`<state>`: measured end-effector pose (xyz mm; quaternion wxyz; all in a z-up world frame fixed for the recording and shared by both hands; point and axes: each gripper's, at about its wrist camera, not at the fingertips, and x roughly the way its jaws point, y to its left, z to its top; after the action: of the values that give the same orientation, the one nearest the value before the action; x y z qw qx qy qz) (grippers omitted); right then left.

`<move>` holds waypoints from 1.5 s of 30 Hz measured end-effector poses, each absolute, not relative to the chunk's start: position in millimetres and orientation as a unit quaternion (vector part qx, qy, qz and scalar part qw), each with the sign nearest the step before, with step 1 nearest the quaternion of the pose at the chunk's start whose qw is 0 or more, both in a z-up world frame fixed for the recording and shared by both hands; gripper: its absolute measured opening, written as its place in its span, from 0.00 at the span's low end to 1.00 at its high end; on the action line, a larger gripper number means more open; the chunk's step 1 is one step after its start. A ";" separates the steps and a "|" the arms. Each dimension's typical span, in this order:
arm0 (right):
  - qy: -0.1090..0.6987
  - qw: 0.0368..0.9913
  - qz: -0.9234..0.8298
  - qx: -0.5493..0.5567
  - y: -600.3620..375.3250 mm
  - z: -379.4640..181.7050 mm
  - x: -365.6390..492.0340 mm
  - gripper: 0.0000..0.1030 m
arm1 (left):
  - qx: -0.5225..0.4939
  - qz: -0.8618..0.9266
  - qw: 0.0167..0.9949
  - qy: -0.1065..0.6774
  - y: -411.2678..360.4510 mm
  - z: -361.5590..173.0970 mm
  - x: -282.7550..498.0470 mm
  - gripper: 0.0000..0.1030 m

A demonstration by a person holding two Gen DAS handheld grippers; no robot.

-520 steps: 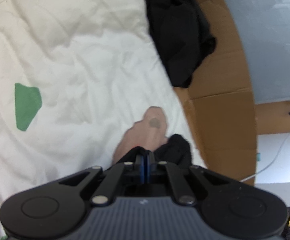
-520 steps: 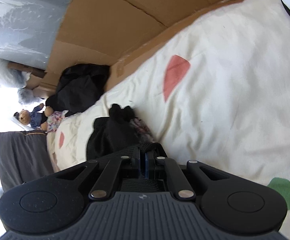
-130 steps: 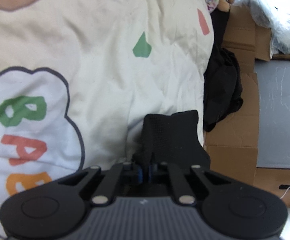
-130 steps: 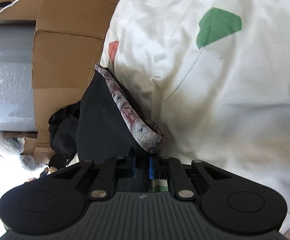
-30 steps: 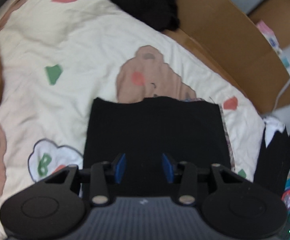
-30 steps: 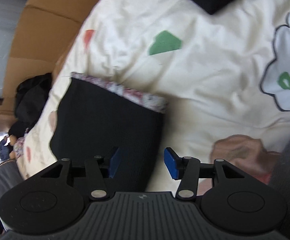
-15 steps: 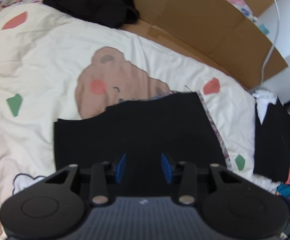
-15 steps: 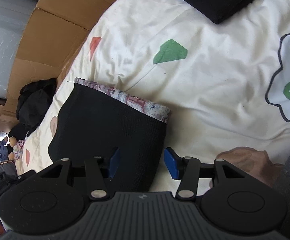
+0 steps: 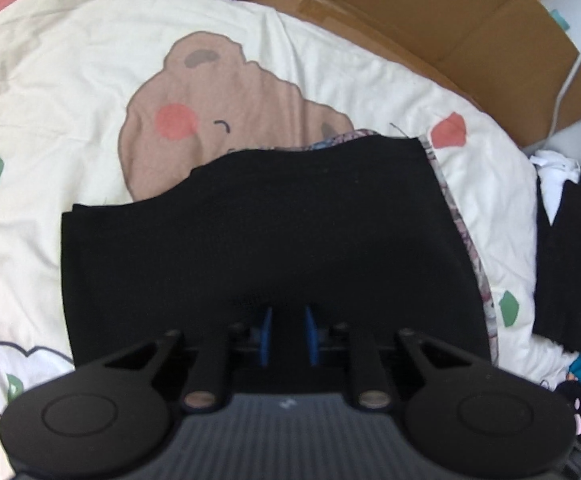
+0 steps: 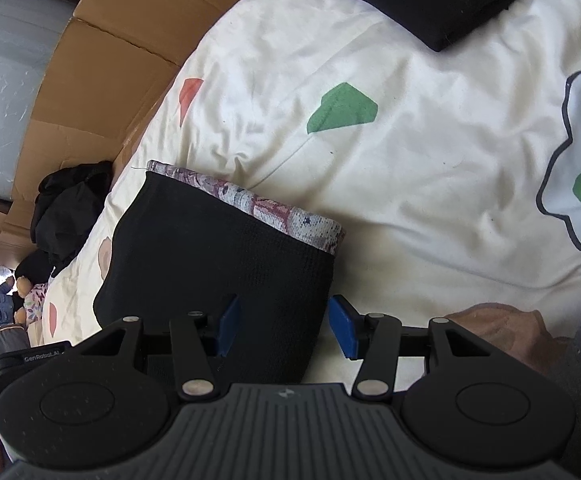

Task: Fold clothes

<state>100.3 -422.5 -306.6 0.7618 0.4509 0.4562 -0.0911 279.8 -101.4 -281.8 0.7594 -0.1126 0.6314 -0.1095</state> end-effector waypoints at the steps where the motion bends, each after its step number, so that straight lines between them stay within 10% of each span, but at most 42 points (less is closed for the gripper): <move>1: 0.454 0.764 -0.091 0.449 -421.5 -306.4 100.6 0.52 | -0.109 -0.114 0.762 0.628 -101.8 -277.9 280.5 0.18; 33: 0.460 0.750 -0.117 0.460 -406.4 -326.2 104.7 0.61 | -0.099 -0.119 0.765 0.625 -109.4 -303.8 310.9 0.15; 37: 0.462 0.754 -0.118 0.452 -402.8 -325.8 104.6 0.61 | -0.069 -0.134 0.772 0.618 -110.8 -283.1 317.8 0.50; 45: 0.470 0.750 -0.117 0.450 -402.4 -325.4 101.1 0.61 | 0.010 -0.182 0.777 0.603 -128.3 -258.3 325.7 0.58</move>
<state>101.1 -402.4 -325.4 0.7504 0.4498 0.4698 -0.1174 325.7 -128.3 -258.3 0.7767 0.0095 0.6031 -0.1817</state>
